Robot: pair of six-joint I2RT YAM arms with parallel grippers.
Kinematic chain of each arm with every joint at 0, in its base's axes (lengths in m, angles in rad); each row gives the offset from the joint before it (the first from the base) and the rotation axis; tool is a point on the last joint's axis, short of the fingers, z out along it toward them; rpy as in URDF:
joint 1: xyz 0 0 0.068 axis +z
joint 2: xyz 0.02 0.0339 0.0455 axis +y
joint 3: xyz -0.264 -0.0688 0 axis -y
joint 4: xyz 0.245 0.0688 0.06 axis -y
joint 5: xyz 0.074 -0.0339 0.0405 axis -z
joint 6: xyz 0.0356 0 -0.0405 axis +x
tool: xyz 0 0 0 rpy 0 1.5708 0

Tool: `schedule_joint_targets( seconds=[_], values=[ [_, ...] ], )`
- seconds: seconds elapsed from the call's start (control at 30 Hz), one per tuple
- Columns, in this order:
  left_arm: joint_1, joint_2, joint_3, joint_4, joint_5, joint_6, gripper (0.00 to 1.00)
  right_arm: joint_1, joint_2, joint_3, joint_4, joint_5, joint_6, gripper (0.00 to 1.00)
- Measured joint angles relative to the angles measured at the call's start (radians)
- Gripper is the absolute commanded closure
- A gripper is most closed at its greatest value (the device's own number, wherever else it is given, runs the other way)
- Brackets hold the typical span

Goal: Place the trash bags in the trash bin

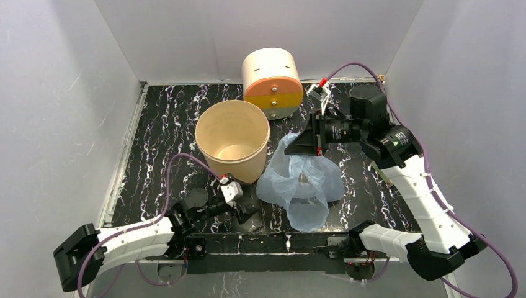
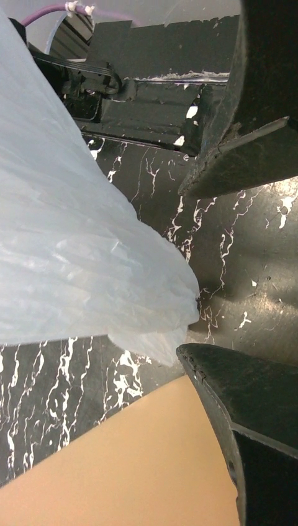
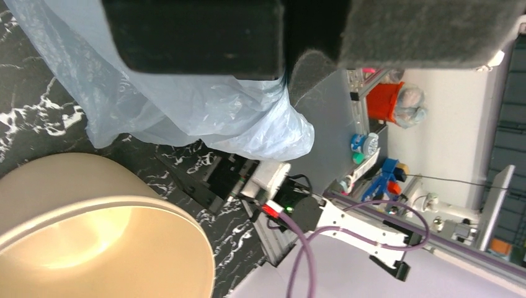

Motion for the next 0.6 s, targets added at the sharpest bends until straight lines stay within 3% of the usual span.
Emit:
schedule_joint_targets(
  seconds=[0.27,0.6],
  values=[
    [0.000,0.146,0.014,0.087,0.059,0.000,0.17,0.000,-0.014,-0.052,0.141,-0.159,0.089,0.96],
    [0.000,0.126,0.015,0.167,0.055,-0.016,0.16,0.000,-0.034,-0.051,0.153,-0.238,0.102,0.96]
  ],
)
